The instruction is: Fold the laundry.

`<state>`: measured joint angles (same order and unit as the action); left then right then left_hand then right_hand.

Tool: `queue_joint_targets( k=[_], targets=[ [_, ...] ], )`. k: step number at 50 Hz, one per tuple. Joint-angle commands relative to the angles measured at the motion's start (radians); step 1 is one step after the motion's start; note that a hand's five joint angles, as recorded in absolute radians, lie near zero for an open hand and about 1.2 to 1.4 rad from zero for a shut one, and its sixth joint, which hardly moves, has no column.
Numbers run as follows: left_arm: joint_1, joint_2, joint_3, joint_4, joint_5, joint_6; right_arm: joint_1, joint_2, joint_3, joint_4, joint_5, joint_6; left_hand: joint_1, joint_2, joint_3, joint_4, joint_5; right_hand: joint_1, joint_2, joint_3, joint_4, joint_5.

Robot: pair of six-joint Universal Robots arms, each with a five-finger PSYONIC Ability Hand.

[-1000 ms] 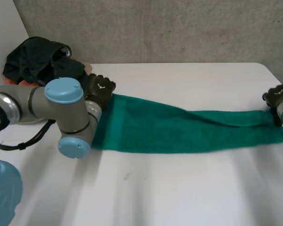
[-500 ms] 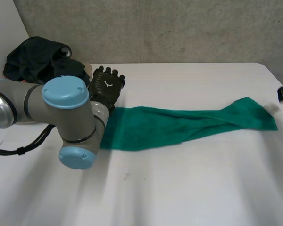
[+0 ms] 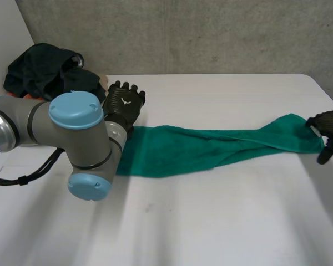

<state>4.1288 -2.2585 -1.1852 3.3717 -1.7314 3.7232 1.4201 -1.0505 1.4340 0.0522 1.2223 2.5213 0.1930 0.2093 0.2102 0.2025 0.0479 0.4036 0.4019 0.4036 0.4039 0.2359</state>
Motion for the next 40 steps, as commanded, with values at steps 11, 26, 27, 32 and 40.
queue_joint_targets(
  k=[11, 26, 27, 32, 40],
  targets=[
    [0.039, 0.002, -0.010, -0.011, 0.030, -0.078, 0.145, 0.333, -0.283, -0.114, 0.045, 0.060, -0.018, -0.035, -0.036, -0.028, -0.048, 0.345, 0.347, 0.345, 0.345, 0.338],
    [0.057, 0.001, 0.010, -0.009, 0.067, -0.117, 0.207, 0.198, -0.265, -0.107, 0.137, 0.047, -0.018, -0.034, -0.035, -0.027, -0.047, 0.993, 0.994, 0.993, 0.992, 0.986],
    [0.056, -0.006, 0.024, -0.008, 0.085, -0.117, 0.209, 0.119, -0.227, -0.103, 0.138, 0.042, -0.018, -0.035, -0.036, -0.028, -0.048, 0.993, 0.994, 0.993, 0.992, 0.986],
    [0.059, -0.045, 0.090, -0.002, 0.177, -0.118, 0.209, -0.087, -0.123, -0.037, 0.126, 0.036, -0.018, -0.035, -0.036, -0.028, -0.048, 0.993, 0.994, 0.993, 0.992, 0.986],
    [0.044, -0.167, 0.191, -0.006, 0.288, -0.147, 0.267, -0.362, -0.052, 0.110, 0.080, -0.029, -0.018, -0.035, -0.036, -0.028, -0.048, 0.993, 0.994, 0.993, 0.992, 0.986]
  ],
)
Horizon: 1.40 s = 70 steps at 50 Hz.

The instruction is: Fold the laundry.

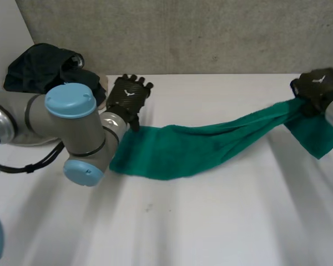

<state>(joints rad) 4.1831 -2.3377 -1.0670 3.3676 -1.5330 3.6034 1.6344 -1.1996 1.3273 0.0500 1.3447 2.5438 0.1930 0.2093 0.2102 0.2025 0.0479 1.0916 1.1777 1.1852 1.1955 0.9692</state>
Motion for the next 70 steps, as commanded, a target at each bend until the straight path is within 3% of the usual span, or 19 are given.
queue_joint_targets(
  k=[1, 9, 14, 16, 19, 20, 25, 28, 30, 35, 40, 43, 60, 62, 65, 66, 70],
  targets=[
    [-0.012, -0.095, 0.077, -0.002, 0.102, -0.040, 0.071, -0.231, 0.055, 0.122, -0.051, -0.054, -0.018, -0.035, -0.036, -0.028, -0.048, 0.305, 0.219, 0.211, 0.201, 0.253],
    [-0.080, -0.173, 0.111, -0.020, 0.240, -0.186, 0.153, -0.441, 0.093, 0.186, -0.125, -0.046, -0.018, -0.035, -0.036, -0.028, -0.048, 0.305, 0.219, 0.211, 0.201, 0.253],
    [-0.120, -0.190, 0.111, -0.057, 0.306, -0.233, 0.148, -0.488, 0.087, 0.183, -0.128, -0.004, 0.064, 0.048, 0.047, 0.055, 0.035, 0.305, 0.219, 0.211, 0.201, 0.253],
    [-0.126, -0.192, 0.114, -0.071, 0.335, -0.244, 0.140, -0.488, 0.079, 0.182, -0.128, 0.029, 0.336, 0.320, 0.319, 0.327, 0.307, 0.305, 0.219, 0.211, 0.201, 0.253],
    [-0.127, -0.189, 0.127, -0.065, 0.327, -0.244, 0.139, -0.486, 0.076, 0.177, -0.128, 0.052, 1.201, 1.185, 1.184, 1.191, 1.171, 0.305, 0.219, 0.211, 0.201, 0.253],
    [-0.123, -0.186, 0.134, -0.063, 0.314, -0.246, 0.137, -0.473, 0.078, 0.177, -0.131, 0.050, 1.203, 1.187, 1.186, 1.194, 1.174, 0.305, 0.219, 0.211, 0.201, 0.253],
    [-0.109, -0.148, 0.197, -0.022, 0.066, -0.223, 0.119, -0.344, 0.064, 0.195, -0.110, 0.029, 1.203, 1.187, 1.186, 1.194, 1.174, 0.305, 0.219, 0.211, 0.201, 0.253],
    [-0.068, -0.105, 0.203, 0.035, -0.010, -0.189, 0.069, -0.235, 0.029, 0.247, -0.085, -0.014, 1.203, 1.187, 1.186, 1.194, 1.174, 0.305, 0.219, 0.211, 0.201, 0.253],
    [-0.026, -0.066, 0.196, 0.097, -0.013, -0.135, 0.052, -0.187, 0.001, 0.266, -0.067, -0.031, 1.203, 1.187, 1.186, 1.194, 1.174, 0.305, 0.219, 0.211, 0.201, 0.253],
    [-0.012, -0.003, 0.193, 0.254, 0.001, -0.028, 0.064, -0.077, -0.170, 0.191, 0.023, -0.007, 1.203, 1.187, 1.186, 1.194, 1.174, 0.305, 0.219, 0.211, 0.201, 0.253],
    [-0.014, 0.089, 0.171, 0.505, -0.001, 0.017, 0.123, -0.031, -0.286, -0.132, 0.146, 0.116, 1.203, 1.187, 1.186, 1.194, 1.174, 0.305, 0.219, 0.211, 0.201, 0.253],
    [-0.012, 0.122, 0.139, 0.568, -0.006, 0.015, 0.131, -0.021, -0.284, -0.249, 0.154, 0.157, 1.203, 1.187, 1.186, 1.194, 1.174, 0.305, 0.219, 0.211, 0.201, 0.253],
    [-0.026, 0.114, -0.376, 0.360, -0.007, 0.058, 0.182, 0.201, 0.002, -0.139, 0.146, 0.136, 1.169, 1.153, 1.152, 1.159, 1.139, 0.305, 0.219, 0.211, 0.201, 0.253],
    [-0.028, 0.104, -0.413, 0.340, -0.009, 0.083, 0.180, 0.222, 0.048, -0.134, 0.145, 0.110, 1.058, 1.041, 1.040, 1.048, 1.028, 0.305, 0.219, 0.211, 0.201, 0.253],
    [-0.034, 0.116, -0.475, 0.296, -0.012, 0.149, 0.177, 0.224, 0.087, -0.125, 0.151, 0.079, 0.685, 0.669, 0.668, 0.676, 0.656, 0.305, 0.219, 0.211, 0.201, 0.253],
    [-0.037, 0.133, -0.497, 0.268, -0.016, 0.182, 0.176, 0.218, 0.113, -0.124, 0.146, 0.070, 0.446, 0.429, 0.428, 0.436, 0.416, 0.305, 0.219, 0.211, 0.201, 0.253],
    [-0.028, 0.260, -0.536, 0.190, -0.058, 0.193, 0.174, 0.216, 0.161, -0.124, 0.142, 0.061, 0.142, 0.126, 0.125, 0.132, 0.113, 0.305, 0.219, 0.211, 0.201, 0.253]
  ],
)
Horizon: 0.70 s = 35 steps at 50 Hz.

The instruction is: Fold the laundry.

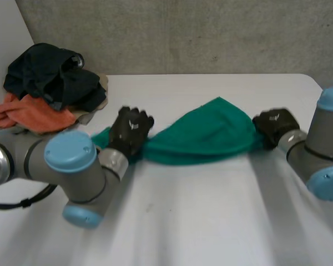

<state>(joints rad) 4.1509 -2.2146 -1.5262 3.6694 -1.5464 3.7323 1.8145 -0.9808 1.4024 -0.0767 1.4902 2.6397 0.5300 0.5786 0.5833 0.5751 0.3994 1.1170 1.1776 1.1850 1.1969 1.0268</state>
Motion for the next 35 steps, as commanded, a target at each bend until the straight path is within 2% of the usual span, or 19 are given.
queue_joint_targets(
  k=[1, 6, 10, 13, 18, 22, 27, 35],
  targets=[
    [0.006, 0.160, -0.081, -0.126, -0.047, 0.060, -0.007, -0.006, 0.092, 0.003, -0.007, -0.035, -0.219, -0.268, -0.273, -0.264, -0.263, 0.279, 0.219, 0.211, 0.199, 0.195],
    [0.054, 0.282, -0.098, -0.258, -0.043, -0.017, -0.007, -0.050, 0.134, 0.003, -0.008, -0.033, -0.240, -0.289, -0.293, -0.285, -0.284, 0.279, 0.219, 0.211, 0.199, 0.195],
    [0.142, 0.352, -0.100, -0.401, -0.031, -0.170, -0.006, -0.070, 0.161, 0.000, -0.007, -0.033, -0.214, -0.263, -0.267, -0.259, -0.258, 0.279, 0.219, 0.211, 0.199, 0.195],
    [0.211, 0.380, -0.111, -0.510, -0.024, -0.299, -0.006, -0.070, 0.171, -0.001, -0.007, -0.032, -0.100, -0.148, -0.153, -0.145, -0.144, 0.279, 0.219, 0.211, 0.199, 0.195],
    [0.301, 0.392, -0.181, -0.626, 0.028, -0.436, -0.007, -0.070, 0.178, -0.003, -0.007, -0.027, 0.168, 0.119, 0.114, 0.122, 0.124, 0.279, 0.219, 0.211, 0.199, 0.195],
    [0.350, 0.397, -0.261, -0.612, 0.100, -0.436, -0.007, -0.070, 0.178, -0.005, -0.005, -0.024, 0.294, 0.245, 0.241, 0.249, 0.250, 0.279, 0.219, 0.211, 0.199, 0.195],
    [0.397, 0.397, -0.331, -0.580, 0.152, -0.417, -0.006, -0.070, 0.178, -0.006, -0.005, -0.024, 0.303, 0.254, 0.250, 0.258, 0.259, 0.279, 0.219, 0.211, 0.199, 0.195],
    [0.405, 0.386, -0.433, -0.384, 0.166, -0.279, -0.004, -0.070, 0.181, -0.008, -0.004, -0.023, 0.013, -0.036, -0.041, -0.032, -0.031, 0.279, 0.219, 0.211, 0.199, 0.195]
  ],
)
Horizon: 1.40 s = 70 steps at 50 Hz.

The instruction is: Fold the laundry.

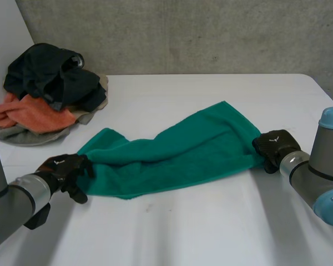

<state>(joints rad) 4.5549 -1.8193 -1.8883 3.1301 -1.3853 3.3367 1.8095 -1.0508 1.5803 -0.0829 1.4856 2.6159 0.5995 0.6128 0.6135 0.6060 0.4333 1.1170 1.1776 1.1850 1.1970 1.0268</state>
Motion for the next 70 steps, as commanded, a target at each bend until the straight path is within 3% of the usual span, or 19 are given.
queue_joint_targets(
  k=[1, 9, 44, 50, 54, 70],
  targets=[
    [0.001, -0.009, -0.078, 0.174, 0.005, 0.135, 0.001, 0.000, 0.003, -0.002, 0.001, 0.000, -0.086, -0.100, -0.100, -0.093, -0.095, 0.279, 0.219, 0.211, 0.199, 0.195],
    [-0.008, -0.060, -0.086, 0.265, 0.006, 0.234, -0.001, 0.000, 0.013, -0.002, 0.001, 0.001, -0.043, -0.056, -0.057, -0.049, -0.051, 0.279, 0.219, 0.211, 0.199, 0.195],
    [-0.020, -0.219, 0.057, 0.346, 0.003, 0.239, 0.005, 0.000, 0.040, -0.025, 0.002, 0.000, 0.286, 0.273, 0.272, 0.280, 0.278, 0.279, 0.219, 0.211, 0.199, 0.195],
    [-0.034, -0.258, 0.075, 0.346, 0.003, 0.241, 0.005, 0.000, 0.043, -0.026, 0.002, 0.000, 0.468, 0.455, 0.454, 0.461, 0.460, 0.279, 0.219, 0.211, 0.199, 0.195],
    [-0.036, -0.259, 0.096, 0.347, -0.001, 0.239, 0.004, 0.000, 0.043, -0.026, 0.002, 0.000, 0.796, 0.782, 0.782, 0.789, 0.787, 0.279, 0.219, 0.211, 0.199, 0.195],
    [-0.043, -0.235, 0.104, 0.335, -0.004, 0.239, -0.001, -0.008, 0.040, -0.020, 0.007, -0.007, 0.797, 0.783, 0.783, 0.790, 0.788, 0.279, 0.219, 0.211, 0.199, 0.195]
  ],
)
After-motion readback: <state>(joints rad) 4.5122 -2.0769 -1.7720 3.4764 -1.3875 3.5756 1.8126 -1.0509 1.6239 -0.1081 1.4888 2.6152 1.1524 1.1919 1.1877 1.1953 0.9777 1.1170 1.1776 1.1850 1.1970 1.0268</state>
